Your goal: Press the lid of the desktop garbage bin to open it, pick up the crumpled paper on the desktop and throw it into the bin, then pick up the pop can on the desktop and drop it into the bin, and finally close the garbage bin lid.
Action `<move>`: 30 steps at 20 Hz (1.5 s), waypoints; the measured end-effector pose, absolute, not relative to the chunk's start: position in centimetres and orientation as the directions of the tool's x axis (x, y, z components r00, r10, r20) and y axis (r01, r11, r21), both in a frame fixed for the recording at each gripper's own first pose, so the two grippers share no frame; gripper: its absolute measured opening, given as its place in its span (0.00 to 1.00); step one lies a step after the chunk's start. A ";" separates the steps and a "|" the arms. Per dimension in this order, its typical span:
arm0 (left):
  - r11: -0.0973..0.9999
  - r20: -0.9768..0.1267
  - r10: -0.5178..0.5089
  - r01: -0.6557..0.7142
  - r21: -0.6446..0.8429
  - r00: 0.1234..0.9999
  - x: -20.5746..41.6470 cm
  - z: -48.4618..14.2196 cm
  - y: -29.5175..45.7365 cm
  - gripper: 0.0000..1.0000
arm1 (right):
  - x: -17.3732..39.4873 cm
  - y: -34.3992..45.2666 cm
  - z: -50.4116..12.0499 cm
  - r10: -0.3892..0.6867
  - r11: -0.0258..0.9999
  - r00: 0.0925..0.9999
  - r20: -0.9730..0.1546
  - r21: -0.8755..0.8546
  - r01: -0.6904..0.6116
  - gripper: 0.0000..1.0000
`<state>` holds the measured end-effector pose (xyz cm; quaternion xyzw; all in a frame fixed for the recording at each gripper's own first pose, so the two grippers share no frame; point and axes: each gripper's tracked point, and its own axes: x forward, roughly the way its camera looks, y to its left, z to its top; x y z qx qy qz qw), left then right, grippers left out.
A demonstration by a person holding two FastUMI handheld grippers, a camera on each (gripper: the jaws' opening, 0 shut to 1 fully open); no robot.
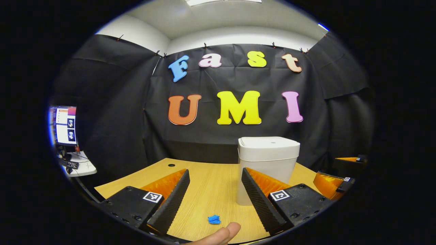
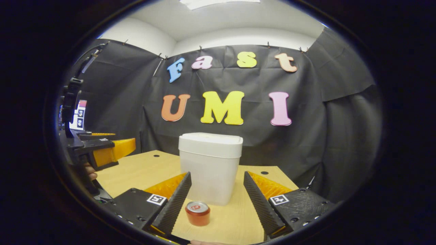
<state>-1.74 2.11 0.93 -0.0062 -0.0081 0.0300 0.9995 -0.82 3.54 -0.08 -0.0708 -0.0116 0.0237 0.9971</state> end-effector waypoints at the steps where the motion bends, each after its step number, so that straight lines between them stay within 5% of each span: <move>1: 0.998 0.016 0.059 -0.059 -0.011 0.998 -1.7 0.9 2.1 0.98 | -0.7 3.6 0.1 0.045 0.988 0.999 0.023 -0.150 -0.041 0.95; 8: 0.999 0.008 0.040 -0.040 -0.012 0.999 -1.6 0.6 1.9 0.99 | 2.0 4.7 2.4 0.047 0.992 0.999 0.027 -0.115 -0.043 0.91; 14: 0.998 0.001 0.056 -0.056 -0.005 0.998 -1.1 0.4 2.7 0.99 | 6.4 5.3 6.6 0.068 0.997 0.998 0.015 -0.046 -0.067 0.53; 17: 0.999 -0.012 0.040 -0.040 -0.003 0.999 -0.7 0.0 2.3 0.99 | 8.7 5.5 8.1 0.064 0.998 0.998 -0.012 0.010 -0.064 0.14; 18: 0.999 -0.017 0.034 -0.034 -0.005 0.999 -0.5 -0.1 2.3 0.99 | 9.4 6.4 8.5 0.092 0.995 0.995 -0.031 0.026 -0.092 0.07; 21: 0.999 -0.023 0.046 -0.046 -0.019 0.999 -0.1 -0.2 3.2 0.99 | 11.4 6.9 10.4 0.103 0.995 0.993 -0.058 0.007 -0.102 0.00; 30: 0.997 -0.018 0.055 -0.056 -0.045 0.998 0.2 0.0 4.7 0.99 | 17.3 9.6 7.1 0.033 0.997 0.967 -0.251 -0.057 -0.049 0.00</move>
